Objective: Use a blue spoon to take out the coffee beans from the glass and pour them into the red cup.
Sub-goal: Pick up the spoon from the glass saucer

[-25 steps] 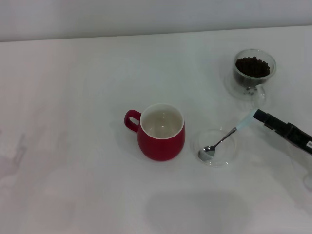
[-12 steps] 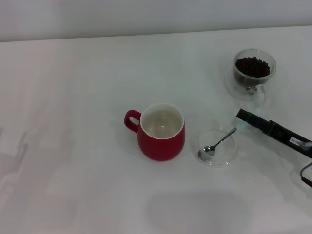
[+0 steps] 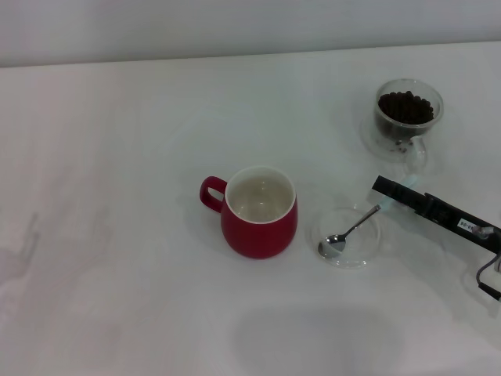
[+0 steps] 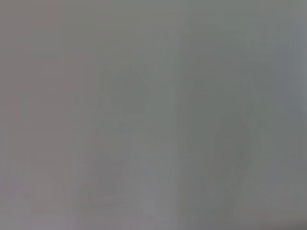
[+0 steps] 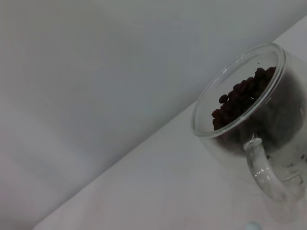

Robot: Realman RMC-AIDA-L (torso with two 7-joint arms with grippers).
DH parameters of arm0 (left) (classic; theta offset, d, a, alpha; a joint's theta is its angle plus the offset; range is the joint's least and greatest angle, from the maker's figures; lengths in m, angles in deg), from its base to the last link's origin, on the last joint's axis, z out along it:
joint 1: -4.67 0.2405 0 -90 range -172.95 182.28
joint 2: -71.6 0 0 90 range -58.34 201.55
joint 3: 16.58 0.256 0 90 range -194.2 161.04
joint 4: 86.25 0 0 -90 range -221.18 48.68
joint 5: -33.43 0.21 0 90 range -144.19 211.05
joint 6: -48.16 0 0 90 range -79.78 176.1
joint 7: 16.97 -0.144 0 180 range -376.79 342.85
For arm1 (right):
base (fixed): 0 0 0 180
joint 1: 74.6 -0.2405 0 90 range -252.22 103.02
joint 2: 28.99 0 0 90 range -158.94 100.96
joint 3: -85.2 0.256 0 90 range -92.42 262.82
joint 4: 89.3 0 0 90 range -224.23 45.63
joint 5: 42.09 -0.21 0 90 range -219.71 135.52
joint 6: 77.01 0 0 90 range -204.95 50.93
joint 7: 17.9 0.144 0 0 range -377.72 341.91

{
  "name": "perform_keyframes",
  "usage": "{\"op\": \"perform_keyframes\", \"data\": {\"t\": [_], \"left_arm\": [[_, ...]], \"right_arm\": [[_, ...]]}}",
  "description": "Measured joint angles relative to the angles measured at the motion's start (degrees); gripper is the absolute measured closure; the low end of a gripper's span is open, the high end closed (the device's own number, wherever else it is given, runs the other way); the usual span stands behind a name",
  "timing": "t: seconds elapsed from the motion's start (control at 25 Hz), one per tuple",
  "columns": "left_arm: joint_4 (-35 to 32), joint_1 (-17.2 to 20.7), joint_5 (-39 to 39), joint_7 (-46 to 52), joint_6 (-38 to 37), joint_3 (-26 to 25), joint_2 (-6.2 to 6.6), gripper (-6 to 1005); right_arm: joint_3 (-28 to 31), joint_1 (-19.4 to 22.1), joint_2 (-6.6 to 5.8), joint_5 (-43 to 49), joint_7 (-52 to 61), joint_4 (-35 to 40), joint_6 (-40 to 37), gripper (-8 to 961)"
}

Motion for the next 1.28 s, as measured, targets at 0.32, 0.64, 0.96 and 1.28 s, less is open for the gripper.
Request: {"op": "perform_keyframes", "data": {"t": [0.32,0.64,0.96,1.28], "left_arm": [[0.19,-0.34,0.00,0.00,-0.43,0.00,0.00,391],[0.22,-0.36,0.02,0.00,-0.43,0.00,0.00,392],[0.22,-0.49,0.03,0.00,-0.48,0.00,0.00,390],[0.22,-0.38,0.03,0.00,-0.47,0.00,0.10,391]], "right_arm": [[-0.08,0.01,0.02,0.05,0.09,-0.62,-0.01,198],[-0.15,0.06,0.02,0.18,0.49,-0.74,0.97,282],[-0.12,-0.09,0.00,-0.01,0.60,-0.68,2.03,357],[-0.11,-0.09,0.00,-0.24,0.60,-0.63,1.68,383]]}}
